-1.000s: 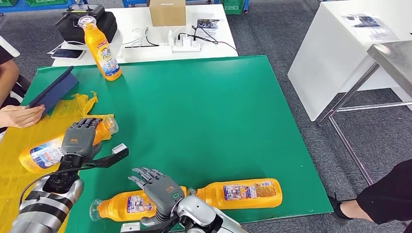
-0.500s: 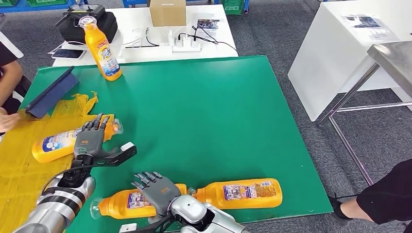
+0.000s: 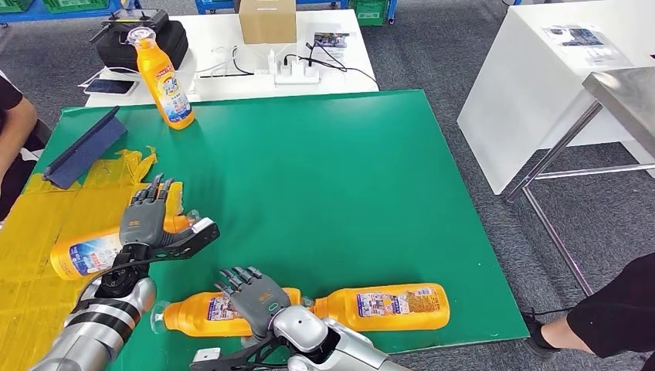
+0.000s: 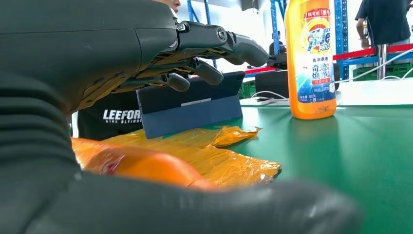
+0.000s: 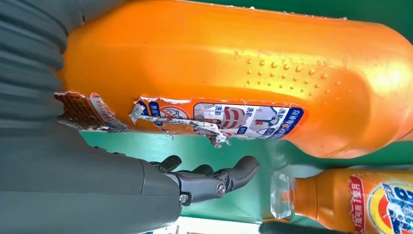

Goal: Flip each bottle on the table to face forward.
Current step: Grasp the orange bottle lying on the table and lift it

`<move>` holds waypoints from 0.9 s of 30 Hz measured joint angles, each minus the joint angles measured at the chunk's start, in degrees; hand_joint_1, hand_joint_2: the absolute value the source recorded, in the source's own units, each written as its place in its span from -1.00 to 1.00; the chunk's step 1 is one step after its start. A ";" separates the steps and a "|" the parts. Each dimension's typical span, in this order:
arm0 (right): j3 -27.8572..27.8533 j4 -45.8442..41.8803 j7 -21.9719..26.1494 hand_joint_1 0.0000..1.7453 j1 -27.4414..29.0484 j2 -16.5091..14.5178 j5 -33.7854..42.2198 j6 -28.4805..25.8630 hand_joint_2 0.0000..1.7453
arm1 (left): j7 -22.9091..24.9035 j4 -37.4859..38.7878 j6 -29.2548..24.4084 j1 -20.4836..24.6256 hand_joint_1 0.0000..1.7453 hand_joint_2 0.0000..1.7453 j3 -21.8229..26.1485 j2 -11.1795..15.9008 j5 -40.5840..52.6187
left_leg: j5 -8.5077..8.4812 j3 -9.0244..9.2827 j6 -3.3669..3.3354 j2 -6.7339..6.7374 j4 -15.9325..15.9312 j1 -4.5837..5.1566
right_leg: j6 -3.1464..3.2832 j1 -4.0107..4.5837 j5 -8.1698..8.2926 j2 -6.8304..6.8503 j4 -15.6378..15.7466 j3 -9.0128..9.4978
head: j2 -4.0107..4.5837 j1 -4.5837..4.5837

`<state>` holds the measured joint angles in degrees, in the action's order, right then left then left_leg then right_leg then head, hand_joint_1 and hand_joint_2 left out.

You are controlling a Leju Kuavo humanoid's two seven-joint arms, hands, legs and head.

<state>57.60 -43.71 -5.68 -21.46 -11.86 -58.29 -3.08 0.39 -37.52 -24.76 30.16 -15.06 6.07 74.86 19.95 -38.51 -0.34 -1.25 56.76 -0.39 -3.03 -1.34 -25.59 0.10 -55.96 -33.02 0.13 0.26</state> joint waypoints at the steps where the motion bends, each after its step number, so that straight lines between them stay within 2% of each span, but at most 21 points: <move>1: 0.01 0.05 -0.01 -0.94 -0.02 -0.02 0.00 0.01 1.00 | 0.00 -0.02 0.00 -0.01 -1.00 -1.00 0.00 -0.01 0.00 | 0.00 0.01 0.00 0.00 0.00 0.00 | 0.00 0.00 0.00 0.00 0.00 0.01 | 0.00 0.00; 2: 0.01 0.10 -0.01 -0.94 -0.03 -0.04 0.00 0.01 1.00 | 0.00 -0.03 0.00 -0.01 -1.00 -1.00 0.00 -0.01 0.00 | 0.00 0.02 0.00 0.00 0.00 0.00 | 0.00 0.00 0.00 0.00 0.00 0.02 | 0.00 0.00; 3: 0.02 0.14 -0.01 -0.84 -0.05 -0.06 0.00 0.01 1.00 | 0.00 -0.03 0.00 -0.02 -1.00 -1.00 0.00 -0.01 0.00 | 0.00 0.03 0.00 0.00 0.00 0.00 | 0.00 0.00 0.00 0.00 0.00 0.03 | 0.00 0.00; 6: 0.03 0.23 -0.10 0.35 -0.12 -0.07 -0.06 0.00 1.00 | -0.10 -0.05 -0.09 -0.04 -1.00 -1.00 0.01 -0.01 -0.16 | 0.00 0.05 0.00 0.00 0.00 0.00 | 0.00 0.00 0.00 0.00 0.00 0.04 | 0.00 0.00; 7: 0.03 0.26 -0.30 0.69 -0.14 -0.07 -0.15 -0.02 1.00 | -0.33 -0.14 -0.29 -0.09 -1.00 -1.00 0.02 -0.02 -0.50 | 0.00 0.05 0.00 0.00 0.00 0.00 | 0.00 0.00 0.00 0.00 0.00 0.04 | 0.00 0.00; 9: -0.02 0.33 -0.86 0.79 -0.16 -0.05 -0.37 -0.13 1.00 | -1.41 -0.89 -0.90 -0.45 -1.00 -1.00 0.14 -0.13 -2.10 | 0.00 0.07 0.00 0.00 0.00 0.00 | 0.00 0.00 0.00 0.00 0.00 0.05 | 0.00 0.00; 13: -0.95 0.55 -1.32 0.97 -0.19 0.22 0.16 -0.86 1.00 | -5.38 -6.09 -1.32 -2.66 -1.00 1.00 0.96 -0.70 -9.15 | 0.00 0.08 0.00 0.00 0.00 0.02 | 0.00 -0.01 0.00 0.00 0.01 0.06 | 0.00 0.00; 15: -1.97 0.56 -0.45 1.00 -0.22 0.42 1.83 -1.02 1.00 | -7.82 -10.25 -1.21 -4.27 -1.00 1.00 1.25 -1.08 -13.73 | 0.00 0.08 0.00 0.00 0.00 0.04 | 0.00 -0.02 0.00 0.00 0.02 0.06 | 0.00 0.00; 17: -3.76 0.57 2.83 1.00 -0.45 0.63 6.64 0.48 1.00 | -10.99 -14.95 -0.50 -5.94 -1.00 1.00 1.43 -1.52 -19.18 | 0.01 0.12 -0.01 0.01 0.00 0.04 | 0.00 -0.03 0.00 0.00 0.03 0.08 | 0.00 0.00; 20: -9.15 0.61 11.25 1.00 -0.97 1.01 22.94 6.13 1.00 | -17.02 -21.64 1.55 -7.88 -1.00 1.00 1.40 -2.19 -29.42 | 0.05 0.25 0.00 0.06 0.00 0.05 | 0.03 -0.03 0.03 -0.02 0.04 0.16 | 0.00 0.01; 22: -14.29 0.66 14.88 1.00 -0.40 1.19 34.57 8.56 1.00 | -19.59 -26.27 2.33 -9.09 -1.00 1.00 0.94 -2.45 -35.58 | 0.08 0.29 0.01 0.07 0.00 0.06 | 0.07 -0.02 0.07 -0.02 0.04 0.19 | 0.00 0.01; 24: -18.54 0.67 15.89 1.00 0.61 1.29 40.69 9.04 1.00 | -20.03 -30.82 2.65 -10.41 -1.00 1.00 0.26 -2.53 -38.93 | 0.07 0.27 0.02 0.07 0.00 0.06 | 0.10 -0.02 0.11 -0.02 0.04 0.26 | 0.00 0.00; 27: -22.58 0.57 15.93 1.00 1.84 1.32 43.05 9.02 1.00 | -19.97 -35.79 3.01 -11.98 -1.00 1.00 -0.49 -2.54 -40.42 | 0.03 0.21 0.02 0.09 0.00 0.06 | 0.10 0.01 0.15 -0.03 0.01 0.58 | 0.00 0.00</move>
<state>35.01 -43.13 10.25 -19.62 -10.54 -15.24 5.93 -19.58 -73.31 -21.76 18.18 -15.55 3.53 34.44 19.98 -38.30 -0.32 -1.16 56.76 -0.33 -2.93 -1.33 -25.44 0.07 -55.95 -32.44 0.13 0.26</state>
